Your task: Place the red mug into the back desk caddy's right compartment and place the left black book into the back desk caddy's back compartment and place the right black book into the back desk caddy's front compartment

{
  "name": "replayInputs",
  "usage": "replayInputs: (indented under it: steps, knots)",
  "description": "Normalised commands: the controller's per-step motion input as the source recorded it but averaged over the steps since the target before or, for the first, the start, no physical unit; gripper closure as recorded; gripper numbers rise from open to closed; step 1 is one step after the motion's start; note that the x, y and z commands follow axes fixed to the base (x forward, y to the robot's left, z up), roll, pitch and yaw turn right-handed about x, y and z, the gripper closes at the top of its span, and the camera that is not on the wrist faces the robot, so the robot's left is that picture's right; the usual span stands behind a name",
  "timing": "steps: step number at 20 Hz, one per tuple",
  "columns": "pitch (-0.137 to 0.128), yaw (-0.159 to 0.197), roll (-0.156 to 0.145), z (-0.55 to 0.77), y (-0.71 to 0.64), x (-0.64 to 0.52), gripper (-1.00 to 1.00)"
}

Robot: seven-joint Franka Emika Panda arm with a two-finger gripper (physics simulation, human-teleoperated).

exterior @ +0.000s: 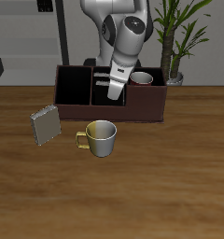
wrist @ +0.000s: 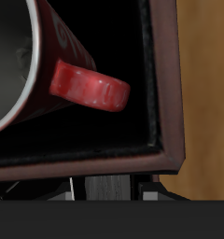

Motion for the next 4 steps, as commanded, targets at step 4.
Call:
replayInputs:
  steps: [4]
  knots:
    - [0.016, -0.022, 0.010, 0.08, 0.06, 0.02, -1.00]
